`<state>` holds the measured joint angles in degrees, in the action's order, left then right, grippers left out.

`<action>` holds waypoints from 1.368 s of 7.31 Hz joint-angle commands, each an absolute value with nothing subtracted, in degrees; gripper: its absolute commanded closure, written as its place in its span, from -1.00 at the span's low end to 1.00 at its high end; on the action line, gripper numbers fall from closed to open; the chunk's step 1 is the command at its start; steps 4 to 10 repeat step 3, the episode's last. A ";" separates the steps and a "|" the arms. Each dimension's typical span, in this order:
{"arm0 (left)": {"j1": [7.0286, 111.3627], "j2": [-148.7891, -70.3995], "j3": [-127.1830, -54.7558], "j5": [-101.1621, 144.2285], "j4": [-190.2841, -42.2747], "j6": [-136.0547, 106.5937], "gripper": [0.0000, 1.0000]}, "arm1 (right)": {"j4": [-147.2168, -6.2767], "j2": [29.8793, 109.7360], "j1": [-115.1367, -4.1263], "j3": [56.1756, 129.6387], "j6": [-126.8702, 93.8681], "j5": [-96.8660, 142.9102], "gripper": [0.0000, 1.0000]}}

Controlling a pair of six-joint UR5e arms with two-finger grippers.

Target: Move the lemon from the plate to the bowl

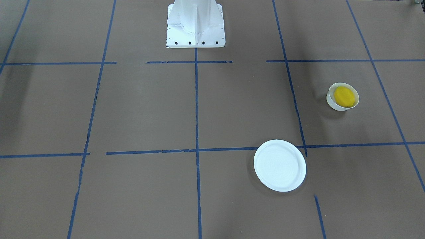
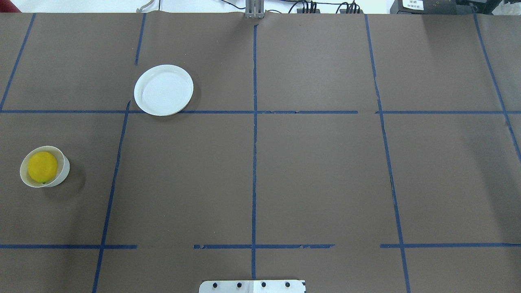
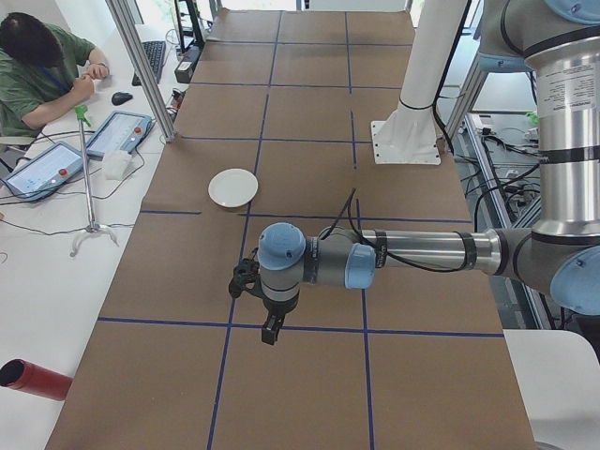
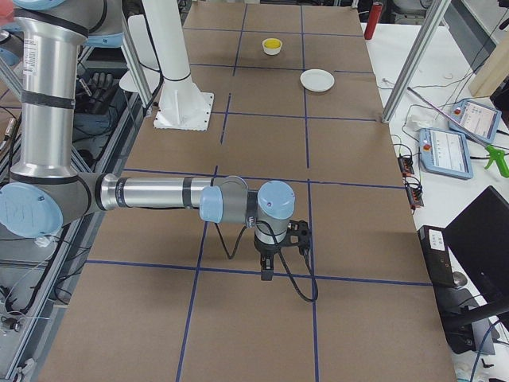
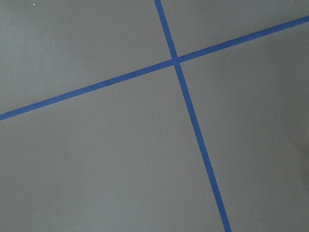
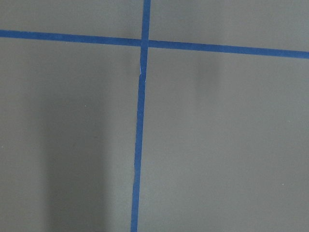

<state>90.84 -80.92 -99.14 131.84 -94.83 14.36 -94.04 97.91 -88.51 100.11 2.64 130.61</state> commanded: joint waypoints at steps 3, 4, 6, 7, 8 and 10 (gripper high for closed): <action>90.79 -80.95 -99.14 131.66 -94.83 14.41 -1.00 | -94.04 97.91 -88.51 100.11 2.64 130.61 -1.00; 90.79 -80.95 -99.14 131.66 -94.83 14.41 -1.00 | -94.04 97.91 -88.51 100.11 2.64 130.61 -1.00; 90.79 -80.95 -99.14 131.66 -94.83 14.41 -1.00 | -94.04 97.91 -88.51 100.11 2.64 130.61 -1.00; 90.79 -80.95 -99.14 131.66 -94.83 14.41 -1.00 | -94.04 97.91 -88.51 100.11 2.64 130.61 -1.00; 90.79 -80.95 -99.14 131.66 -94.83 14.41 -1.00 | -94.04 97.91 -88.51 100.11 2.64 130.61 -1.00; 90.79 -80.95 -99.14 131.66 -94.83 14.41 -1.00 | -94.04 97.91 -88.51 100.11 2.64 130.61 -1.00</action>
